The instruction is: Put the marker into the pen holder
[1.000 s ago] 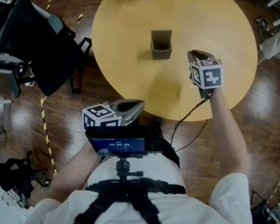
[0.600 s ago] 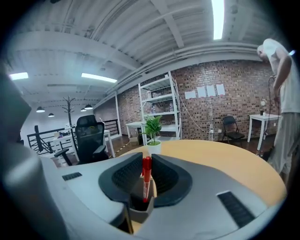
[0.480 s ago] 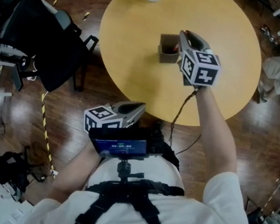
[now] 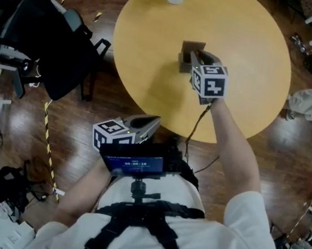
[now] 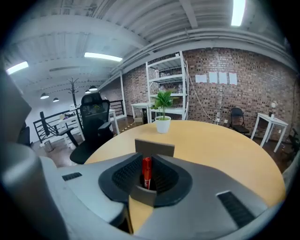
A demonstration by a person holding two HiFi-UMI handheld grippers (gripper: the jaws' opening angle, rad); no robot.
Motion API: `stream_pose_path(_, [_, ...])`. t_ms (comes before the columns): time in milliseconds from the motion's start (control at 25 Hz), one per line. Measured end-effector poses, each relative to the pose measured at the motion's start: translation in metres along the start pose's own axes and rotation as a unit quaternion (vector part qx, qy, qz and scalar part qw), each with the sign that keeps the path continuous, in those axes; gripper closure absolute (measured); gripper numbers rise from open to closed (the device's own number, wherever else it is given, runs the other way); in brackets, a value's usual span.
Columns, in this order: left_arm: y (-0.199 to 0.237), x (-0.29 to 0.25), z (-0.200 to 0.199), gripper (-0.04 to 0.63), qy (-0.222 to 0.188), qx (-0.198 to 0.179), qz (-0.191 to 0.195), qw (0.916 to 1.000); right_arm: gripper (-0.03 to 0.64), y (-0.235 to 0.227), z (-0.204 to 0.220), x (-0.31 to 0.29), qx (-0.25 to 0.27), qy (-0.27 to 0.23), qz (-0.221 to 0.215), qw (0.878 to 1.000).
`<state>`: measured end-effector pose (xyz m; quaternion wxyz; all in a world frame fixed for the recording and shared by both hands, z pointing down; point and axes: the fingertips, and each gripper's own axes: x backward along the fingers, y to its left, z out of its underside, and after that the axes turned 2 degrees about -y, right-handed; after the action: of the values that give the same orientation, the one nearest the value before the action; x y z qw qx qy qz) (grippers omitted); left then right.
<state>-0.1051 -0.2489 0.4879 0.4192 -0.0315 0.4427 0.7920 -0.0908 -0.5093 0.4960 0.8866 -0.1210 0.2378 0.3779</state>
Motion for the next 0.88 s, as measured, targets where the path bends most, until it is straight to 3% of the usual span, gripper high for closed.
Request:
stream_pose_path(200, [-0.003,0.001,-0.002,0.598,0.000,-0.001,0.006,1.0000,0.546,-0.002,0.017,-0.008,0.017,0.025,0.019,0.999])
stream_pose_path(360, [-0.003,0.003,-0.003,0.598,-0.002,-0.001,0.011,0.9999,0.512,0.003,0.006,-0.004,0.026,0.009,0.014,1.000])
stream_pose_path(880, [-0.008,0.009,-0.013,0.598,-0.006,-0.011,0.032,0.9994,0.511,0.010,-0.007,0.028,0.028,0.000,0.031,0.999])
